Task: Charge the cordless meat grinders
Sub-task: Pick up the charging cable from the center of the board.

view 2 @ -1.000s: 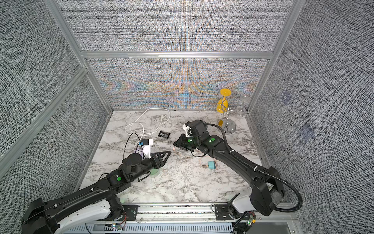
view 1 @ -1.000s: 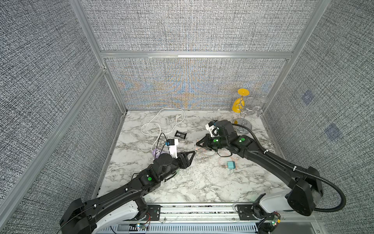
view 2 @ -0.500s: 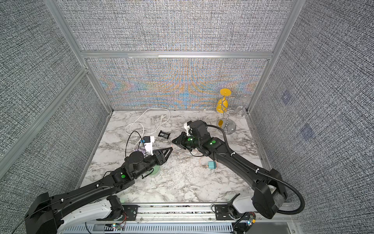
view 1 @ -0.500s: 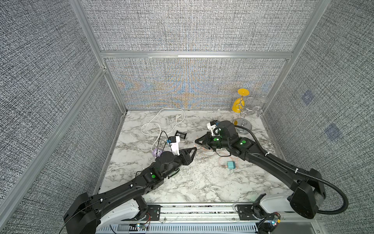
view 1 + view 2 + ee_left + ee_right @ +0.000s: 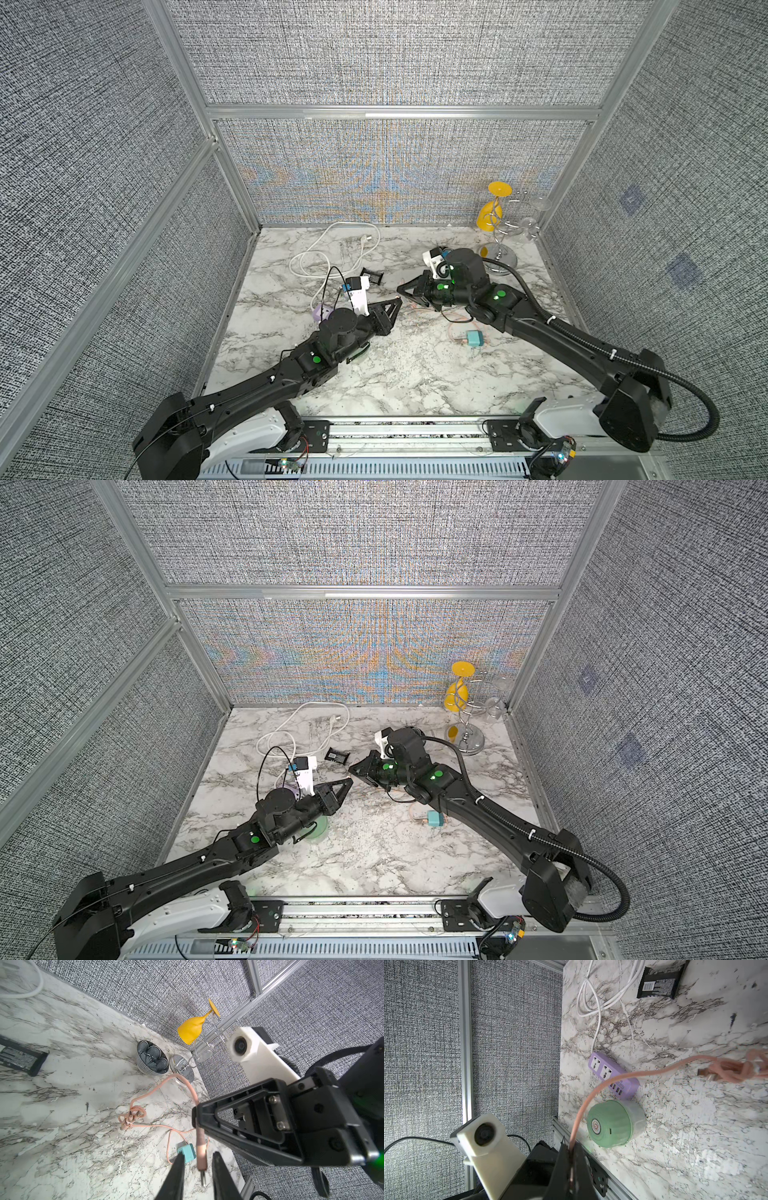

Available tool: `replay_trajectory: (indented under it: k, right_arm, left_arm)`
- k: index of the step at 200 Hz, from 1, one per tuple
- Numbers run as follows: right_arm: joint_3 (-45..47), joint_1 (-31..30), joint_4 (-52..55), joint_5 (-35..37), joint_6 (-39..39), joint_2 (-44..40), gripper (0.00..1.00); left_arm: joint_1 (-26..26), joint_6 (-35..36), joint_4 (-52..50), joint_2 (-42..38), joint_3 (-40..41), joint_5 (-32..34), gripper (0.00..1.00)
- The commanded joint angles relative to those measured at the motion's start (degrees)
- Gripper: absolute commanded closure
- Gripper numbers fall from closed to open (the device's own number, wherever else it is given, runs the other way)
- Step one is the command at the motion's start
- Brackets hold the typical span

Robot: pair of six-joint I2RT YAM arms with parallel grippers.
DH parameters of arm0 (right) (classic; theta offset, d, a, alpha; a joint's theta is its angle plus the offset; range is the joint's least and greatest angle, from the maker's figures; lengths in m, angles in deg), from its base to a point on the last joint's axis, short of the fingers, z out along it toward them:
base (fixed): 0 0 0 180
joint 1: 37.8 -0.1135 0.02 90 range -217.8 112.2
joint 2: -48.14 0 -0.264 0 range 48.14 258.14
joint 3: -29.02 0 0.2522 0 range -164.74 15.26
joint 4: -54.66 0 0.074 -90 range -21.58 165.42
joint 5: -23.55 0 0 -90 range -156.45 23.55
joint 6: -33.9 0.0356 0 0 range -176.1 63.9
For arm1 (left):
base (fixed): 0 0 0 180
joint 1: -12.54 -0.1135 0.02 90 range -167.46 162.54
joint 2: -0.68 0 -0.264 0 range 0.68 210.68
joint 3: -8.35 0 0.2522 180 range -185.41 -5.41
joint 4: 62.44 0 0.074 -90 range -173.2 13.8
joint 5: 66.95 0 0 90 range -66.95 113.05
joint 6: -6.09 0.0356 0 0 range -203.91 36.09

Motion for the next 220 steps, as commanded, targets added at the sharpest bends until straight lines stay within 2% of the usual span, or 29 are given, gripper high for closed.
replay_trajectory:
  k: [1, 89, 137, 190, 220]
  right_arm:
    - [0.1, -0.3, -0.4, 0.7, -0.1, -0.5, 1.0]
    - [0.4, -0.8, -0.6, 1.0, 0.0, -0.7, 1.0]
    - [0.7, -0.9, -1.1, 1.3, 0.6, -0.8, 1.0]
    - [0.9, -0.9, -1.4, 1.5, 0.8, -0.9, 1.0]
    - [1.2, -0.8, -2.1, 0.5, 0.1, -0.9, 1.0]
  left_arm:
    - [-0.5, -0.6, 2.2, -0.5, 0.4, 0.7, 0.77]
    - [-1.0, -1.3, 4.3, -0.8, 1.0, -0.1, 0.87]
    - [-1.1, -1.6, 4.8, 0.4, 0.6, -0.6, 0.83]
    - [-1.2, -1.5, 4.7, -0.7, 1.2, -0.3, 1.0]
    - [-1.4, -1.5, 4.1, -1.6, 1.4, -0.8, 1.0]
